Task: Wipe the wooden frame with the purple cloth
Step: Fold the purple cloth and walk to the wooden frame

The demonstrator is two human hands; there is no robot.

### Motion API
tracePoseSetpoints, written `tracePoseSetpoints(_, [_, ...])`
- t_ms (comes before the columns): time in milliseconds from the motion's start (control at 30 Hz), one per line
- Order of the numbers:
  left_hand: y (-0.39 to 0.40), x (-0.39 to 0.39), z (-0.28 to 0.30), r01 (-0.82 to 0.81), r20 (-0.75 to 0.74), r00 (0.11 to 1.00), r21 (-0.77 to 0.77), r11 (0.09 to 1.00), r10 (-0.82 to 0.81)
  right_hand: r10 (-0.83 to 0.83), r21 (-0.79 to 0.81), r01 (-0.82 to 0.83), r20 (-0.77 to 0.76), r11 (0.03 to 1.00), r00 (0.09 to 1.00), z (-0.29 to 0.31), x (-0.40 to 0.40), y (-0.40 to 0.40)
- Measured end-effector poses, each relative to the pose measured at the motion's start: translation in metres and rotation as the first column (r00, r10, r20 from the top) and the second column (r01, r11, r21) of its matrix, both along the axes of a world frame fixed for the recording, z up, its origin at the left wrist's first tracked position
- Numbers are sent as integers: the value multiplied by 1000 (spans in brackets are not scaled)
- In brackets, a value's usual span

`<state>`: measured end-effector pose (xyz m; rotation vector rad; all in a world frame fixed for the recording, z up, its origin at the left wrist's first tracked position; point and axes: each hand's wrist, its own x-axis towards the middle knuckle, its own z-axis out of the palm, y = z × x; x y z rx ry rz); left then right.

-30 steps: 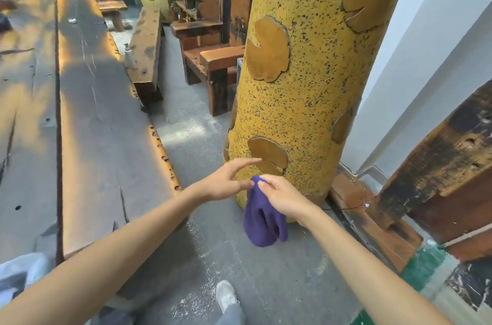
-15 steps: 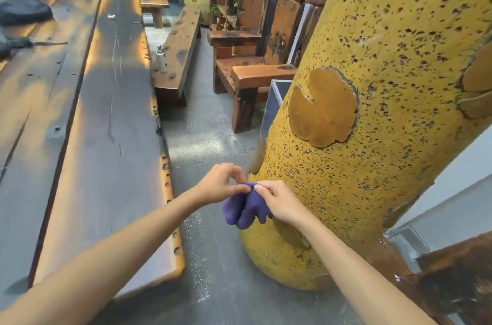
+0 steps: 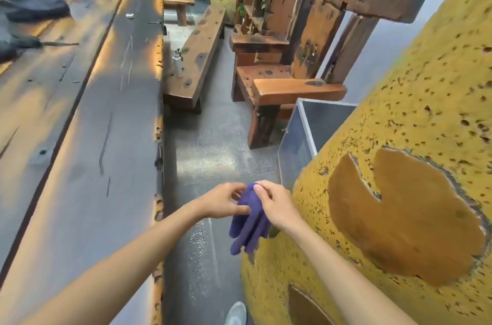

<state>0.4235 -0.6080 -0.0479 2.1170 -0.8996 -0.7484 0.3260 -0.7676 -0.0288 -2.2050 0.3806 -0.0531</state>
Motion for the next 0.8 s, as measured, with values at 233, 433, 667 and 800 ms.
tracePoseSetpoints(233, [-32, 87, -18, -87, -239, 969, -109, 990, 59, -2, 167, 8, -37, 986, 999, -12, 83, -25])
tracePoseSetpoints(433, [-66, 165, -20, -7, -30, 1000, 83, 997, 9, -166, 223, 184, -96, 957, 981, -34, 142, -27])
tracePoseSetpoints(667, [-119, 277, -32, 98, -38, 995, 158, 983, -94, -331, 285, 361, -147, 888, 932, -52, 222, -56])
tracePoseSetpoints(800, [-161, 360, -61, 82, -76, 995, 221, 972, -67, -546, 411, 591, -234, 694, 804, -57, 307, -85])
